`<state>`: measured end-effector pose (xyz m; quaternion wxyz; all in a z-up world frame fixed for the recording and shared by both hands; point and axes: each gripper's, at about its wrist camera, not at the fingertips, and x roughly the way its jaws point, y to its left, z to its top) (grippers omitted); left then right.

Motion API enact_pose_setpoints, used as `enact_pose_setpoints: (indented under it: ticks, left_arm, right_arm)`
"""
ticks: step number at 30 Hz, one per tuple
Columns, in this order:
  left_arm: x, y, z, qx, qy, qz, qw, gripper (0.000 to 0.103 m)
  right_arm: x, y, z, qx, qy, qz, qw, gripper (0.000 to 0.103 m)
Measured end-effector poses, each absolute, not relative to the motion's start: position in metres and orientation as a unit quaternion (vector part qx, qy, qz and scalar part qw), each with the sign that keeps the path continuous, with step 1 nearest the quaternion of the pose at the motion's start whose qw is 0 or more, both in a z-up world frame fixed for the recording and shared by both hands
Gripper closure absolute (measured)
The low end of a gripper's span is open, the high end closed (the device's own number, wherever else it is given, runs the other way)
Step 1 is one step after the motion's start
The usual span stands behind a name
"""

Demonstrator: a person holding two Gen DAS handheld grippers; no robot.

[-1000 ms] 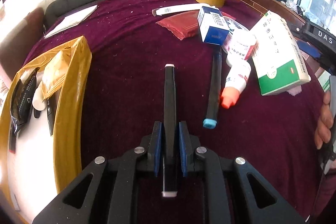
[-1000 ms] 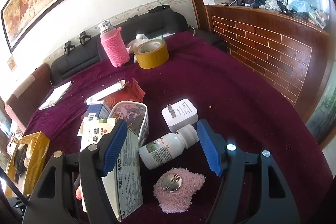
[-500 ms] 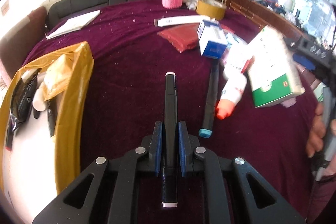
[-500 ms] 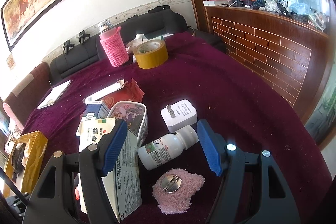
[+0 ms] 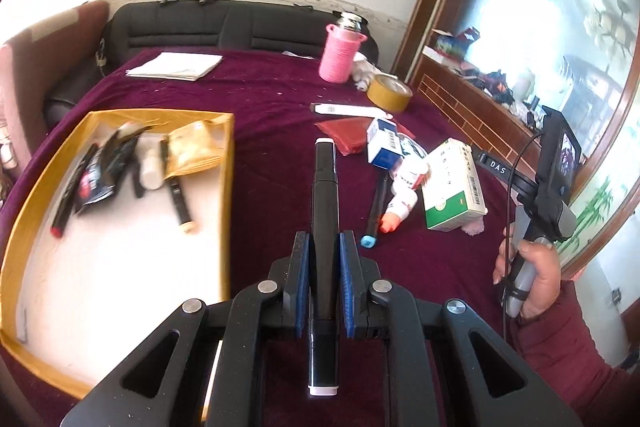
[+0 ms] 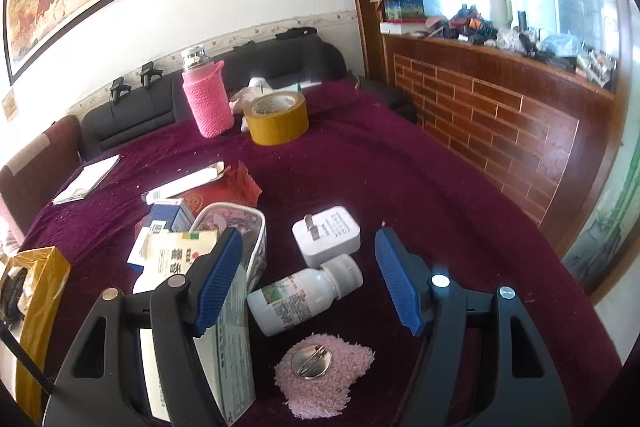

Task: Organize objects
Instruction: 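Carry the marker to the tray with the left gripper while the right gripper grasps a blue-capped black marker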

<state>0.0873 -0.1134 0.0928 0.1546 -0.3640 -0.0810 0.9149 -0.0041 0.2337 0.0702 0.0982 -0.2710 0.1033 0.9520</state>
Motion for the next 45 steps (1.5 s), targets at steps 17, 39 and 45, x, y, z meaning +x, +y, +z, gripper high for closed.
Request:
enact_pose_setpoints:
  ticks: [17,39,45]
  left_arm:
    - [0.127,-0.198,0.083,-0.327,-0.117,0.93,0.118,0.091]
    - [0.126,-0.26,0.059,-0.338,-0.165,0.923,0.086,0.091]
    - [0.126,-0.25,0.062,-0.343,-0.153,0.923,0.085,0.091]
  right_arm:
    - [-0.058,0.117,0.065,-0.503,0.163,0.839,-0.124,0.059]
    - [-0.06,0.084,0.028,-0.506,0.128,0.851,-0.063,0.091]
    - [-0.041,0.074,0.053,-0.475,0.145,0.859,-0.127,0.091]
